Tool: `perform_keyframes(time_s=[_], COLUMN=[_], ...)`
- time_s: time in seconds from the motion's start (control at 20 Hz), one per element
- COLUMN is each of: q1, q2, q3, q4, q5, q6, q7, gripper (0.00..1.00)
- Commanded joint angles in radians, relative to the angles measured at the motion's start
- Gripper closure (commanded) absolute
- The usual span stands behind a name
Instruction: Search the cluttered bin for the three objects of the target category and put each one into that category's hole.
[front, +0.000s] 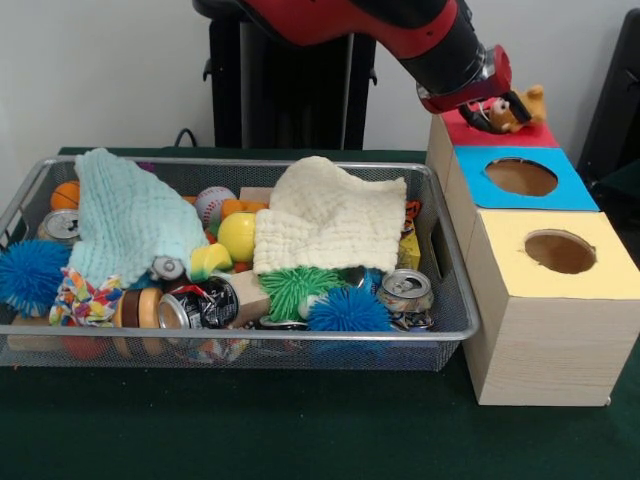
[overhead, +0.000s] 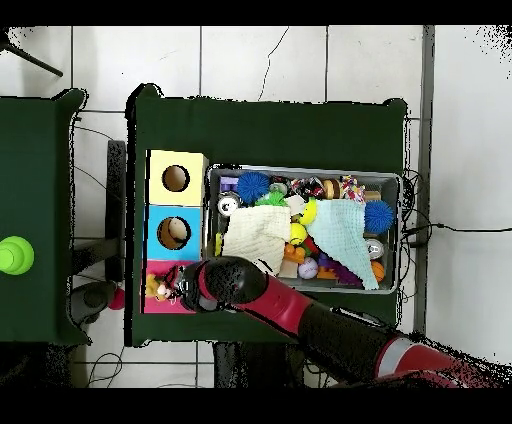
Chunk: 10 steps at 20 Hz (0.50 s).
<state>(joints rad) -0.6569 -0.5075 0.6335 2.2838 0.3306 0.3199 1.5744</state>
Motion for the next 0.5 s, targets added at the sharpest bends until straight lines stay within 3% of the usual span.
perform_keyframes(time_s=[0.05,0.5], q1=[0.042,0.045], q2=[-0.072,-0.114], q3=[-0.135,-0.170], q4=[-0.123,-0.176], q5=[-0.051,-0.119], q6=[0.121,0.213], q7=[0.102,0.064], gripper=[0.00,0.00])
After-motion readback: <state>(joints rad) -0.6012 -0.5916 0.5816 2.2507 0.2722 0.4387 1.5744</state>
